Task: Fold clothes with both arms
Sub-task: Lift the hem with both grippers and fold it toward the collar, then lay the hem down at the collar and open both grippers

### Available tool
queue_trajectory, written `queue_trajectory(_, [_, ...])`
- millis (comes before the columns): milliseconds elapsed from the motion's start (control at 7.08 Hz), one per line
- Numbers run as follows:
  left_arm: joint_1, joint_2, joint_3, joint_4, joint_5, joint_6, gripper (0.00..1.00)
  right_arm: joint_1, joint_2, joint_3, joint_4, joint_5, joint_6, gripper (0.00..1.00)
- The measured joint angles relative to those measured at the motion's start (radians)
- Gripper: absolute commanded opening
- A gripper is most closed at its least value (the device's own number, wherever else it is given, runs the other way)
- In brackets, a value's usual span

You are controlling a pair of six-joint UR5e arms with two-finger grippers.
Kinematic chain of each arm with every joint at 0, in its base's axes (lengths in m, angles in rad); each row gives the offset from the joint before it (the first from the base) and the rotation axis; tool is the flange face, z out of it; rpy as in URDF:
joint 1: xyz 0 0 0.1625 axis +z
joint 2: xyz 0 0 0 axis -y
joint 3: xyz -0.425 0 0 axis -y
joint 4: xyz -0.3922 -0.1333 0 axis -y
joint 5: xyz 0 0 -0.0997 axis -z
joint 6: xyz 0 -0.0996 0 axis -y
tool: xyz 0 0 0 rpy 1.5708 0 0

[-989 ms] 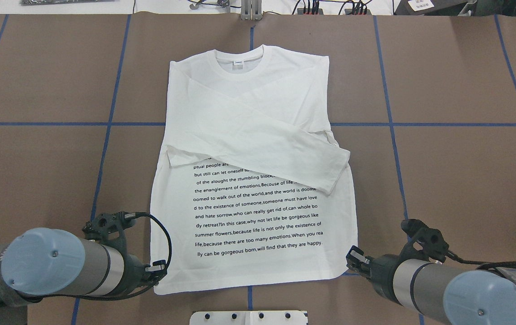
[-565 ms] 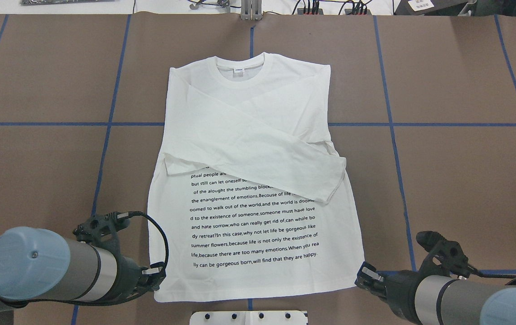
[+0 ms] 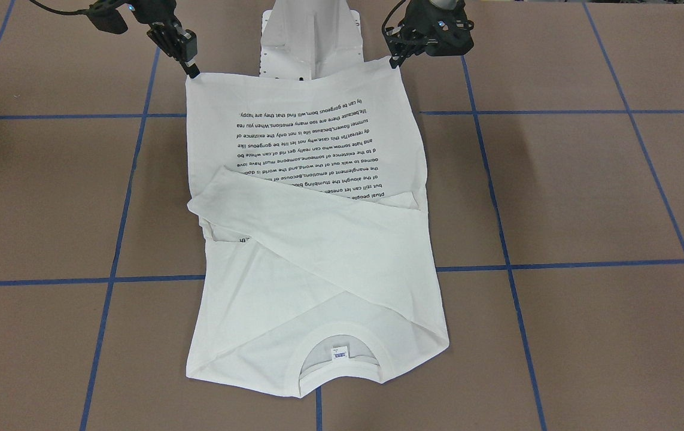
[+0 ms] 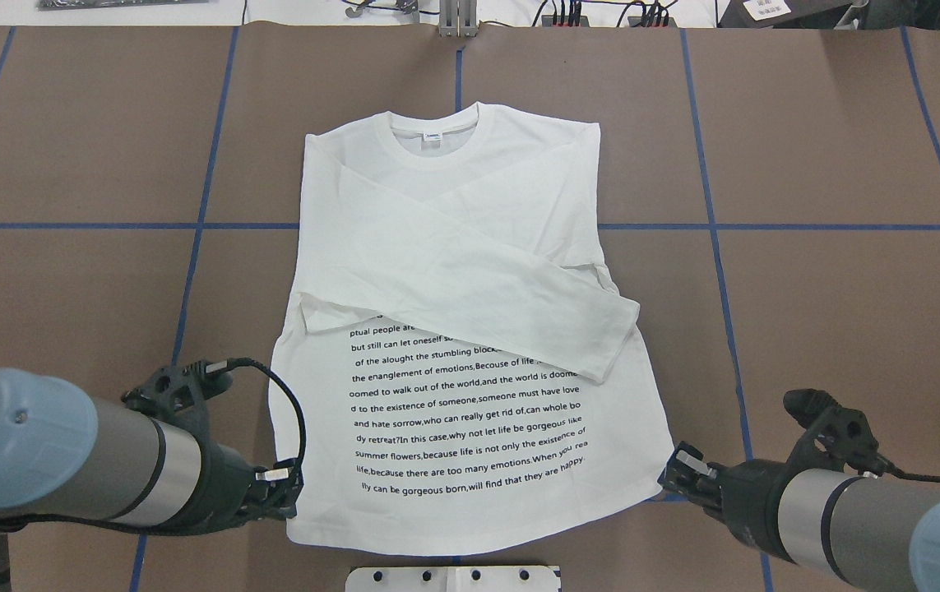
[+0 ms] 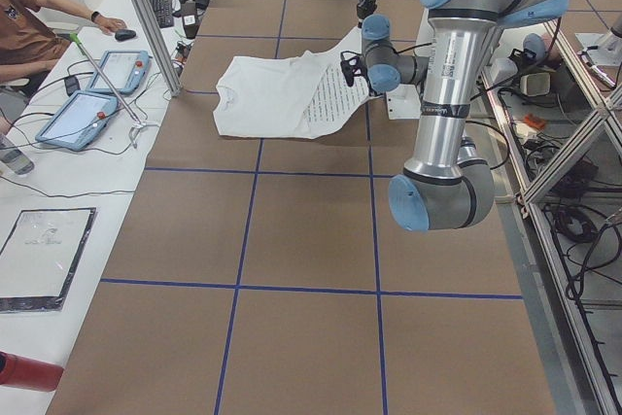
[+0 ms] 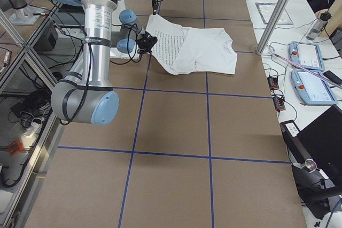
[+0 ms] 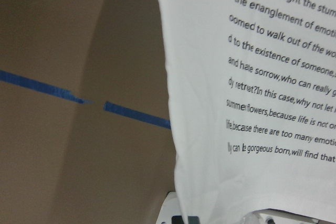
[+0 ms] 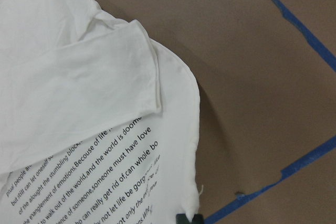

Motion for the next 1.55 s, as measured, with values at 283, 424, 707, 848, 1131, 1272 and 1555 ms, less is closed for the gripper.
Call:
queue_trajectory(283, [-0.142,-0.107,0.091,0.029,-0.012,0.104,0.0,0.188,0.152,-0.091,-0.073,0.145,-0.072,0.0])
queue_trajectory(424, [-0.207,-0.142,0.14,0.03,-0.02,0.148,0.0,0.282,0.284,-0.162,-0.161,0.207,-0.119,0.0])
queue_trajectory(707, [-0.313,-0.178,0.225,0.02,-0.03,0.231,0.0,0.413,0.483,-0.289,-0.312,0.249,-0.214,0.0])
queue_trajectory(848, [-0.345,-0.188,0.275,-0.003,-0.029,0.268,0.0,0.462,0.524,-0.35,-0.331,0.258,-0.268,0.0])
queue_trajectory(1131, [-0.391,-0.222,0.426,-0.124,-0.026,0.294,0.0,0.53,0.621,-0.508,-0.332,0.275,-0.319,0.0])
queue_trajectory(1272, [-0.411,-0.243,0.514,-0.19,-0.023,0.297,0.0,0.565,0.67,-0.587,-0.331,0.289,-0.334,0.0])
queue_trajectory(1555, [-0.433,-0.283,0.659,-0.285,0.0,0.299,0.0,0.627,0.79,-0.805,-0.275,0.32,-0.356,0.0])
